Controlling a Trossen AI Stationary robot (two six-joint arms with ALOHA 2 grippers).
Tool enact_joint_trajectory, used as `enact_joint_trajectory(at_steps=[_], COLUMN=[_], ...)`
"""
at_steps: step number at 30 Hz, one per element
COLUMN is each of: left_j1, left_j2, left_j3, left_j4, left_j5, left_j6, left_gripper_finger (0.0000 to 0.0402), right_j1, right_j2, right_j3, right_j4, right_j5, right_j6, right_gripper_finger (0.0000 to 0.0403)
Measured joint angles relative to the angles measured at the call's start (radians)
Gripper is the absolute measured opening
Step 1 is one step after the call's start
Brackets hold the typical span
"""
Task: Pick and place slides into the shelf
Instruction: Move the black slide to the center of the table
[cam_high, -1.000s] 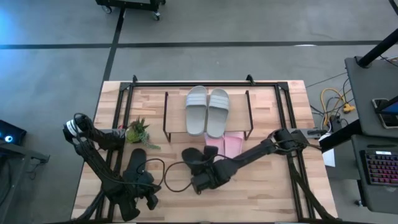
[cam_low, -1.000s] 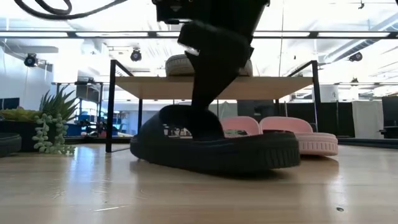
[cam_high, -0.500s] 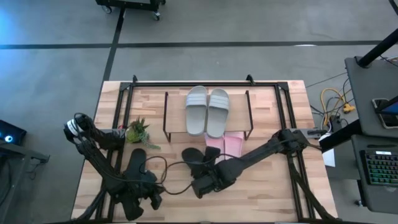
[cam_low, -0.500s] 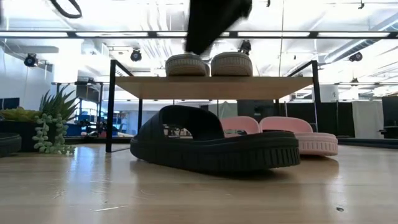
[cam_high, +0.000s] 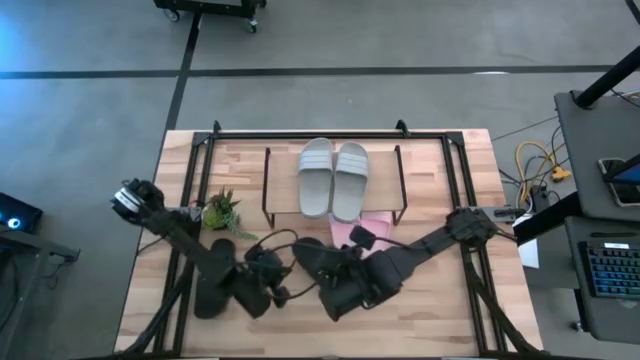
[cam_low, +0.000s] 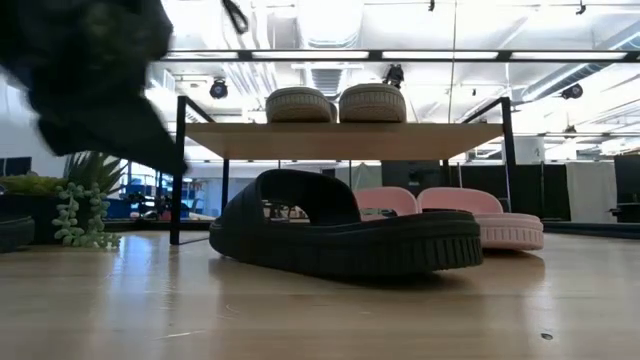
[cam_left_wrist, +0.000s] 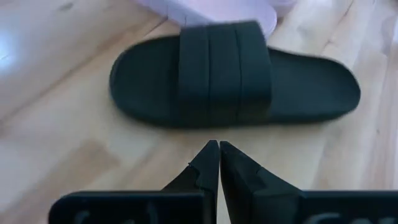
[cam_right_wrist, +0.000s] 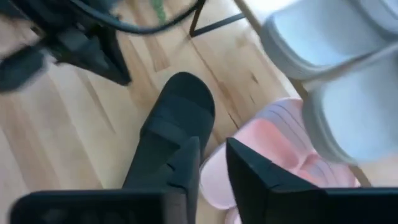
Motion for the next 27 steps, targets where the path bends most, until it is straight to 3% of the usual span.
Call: enact_joint_trajectory(at_steps=[5, 12, 20, 27], left_j1=[0.086, 0.094, 0.097, 0.123], left_j2=[0.001, 0.002, 0.006, 0.094], left_j3=[-0.007, -0.008, -0.010, -0.011], left_j4=[0.106, 0.099, 0.098, 0.170], left_j5=[0.089, 0.146, 0.182, 0.220], left_j6=[0.115, 0.120, 0.121, 0.121], left_gripper_finger=[0.0000, 0.0000, 0.0000, 0.0000], right_j1=[0.056, 0.118, 0.132, 0.131], right_j2=[-0.028, -0.078, -0.083, -0.083], right_j3=[0.030, 0.020, 0.014, 0.001], right_j4=[-0.089, -0.109, -0.109, -0.109], right_j5=[0.068, 0.138, 0.138, 0.138], right_j6=[0.135, 0.266, 0.276, 0.261], right_gripper_finger=[0.0014, 0.0011, 0.0011, 0.0011])
